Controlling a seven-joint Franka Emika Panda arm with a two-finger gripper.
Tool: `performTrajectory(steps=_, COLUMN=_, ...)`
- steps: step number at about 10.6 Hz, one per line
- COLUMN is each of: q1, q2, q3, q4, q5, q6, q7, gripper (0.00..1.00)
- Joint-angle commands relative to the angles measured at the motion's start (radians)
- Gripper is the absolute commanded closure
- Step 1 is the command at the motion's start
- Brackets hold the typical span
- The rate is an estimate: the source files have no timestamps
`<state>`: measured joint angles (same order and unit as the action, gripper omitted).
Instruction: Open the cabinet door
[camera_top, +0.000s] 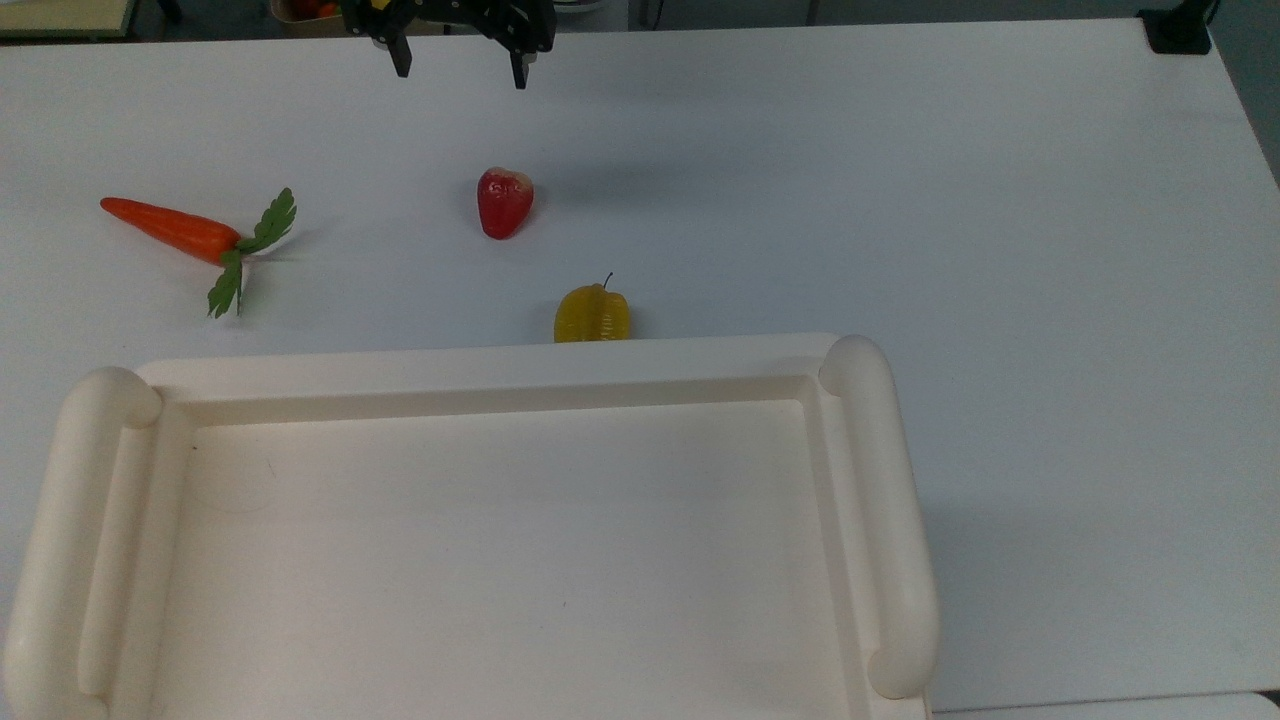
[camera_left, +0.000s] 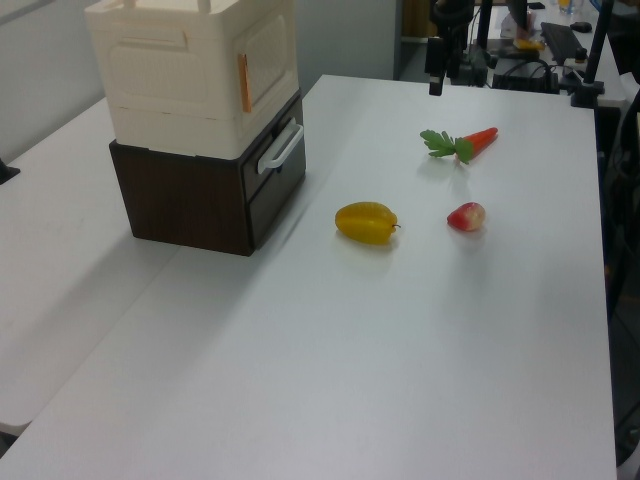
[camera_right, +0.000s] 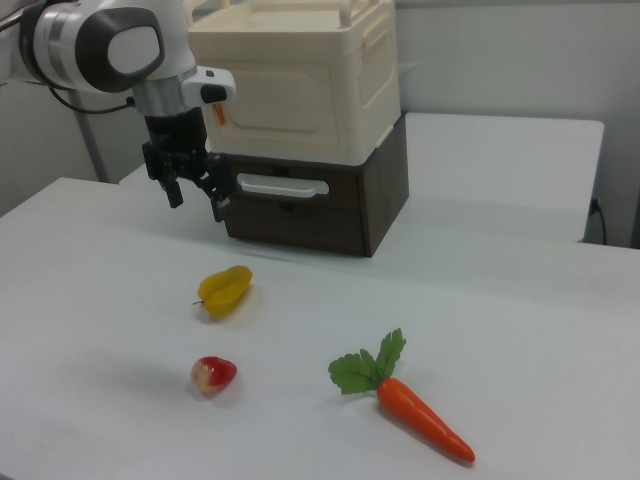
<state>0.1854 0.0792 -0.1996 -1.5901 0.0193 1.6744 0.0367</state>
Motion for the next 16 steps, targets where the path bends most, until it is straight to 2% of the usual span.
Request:
performTrajectory(steps=1, q1=0.006, q2=-0.007, q3=0.005, q4=-0.024, q5=-0.016, q6=-0.002, q7=0.022, gripper=0.00)
performTrajectory(steps=9, q1=0.000, q2=-0.009, q3=0.003, q4=-0.025, q5=0.001, q6=-0.004, q7=0.011, gripper=0.00)
performTrajectory(steps=13, q1=-0.009, q2=-0.007, q3=0.003, q4=-0.025, q5=0.040, q6=0.001, q7=0.003, gripper=0.00)
performTrajectory(steps=16, q1=-0.009, q2=0.001, q3=0.003, q4=-0.025, q5=0.047, q6=0.048, q7=0.002, gripper=0.00)
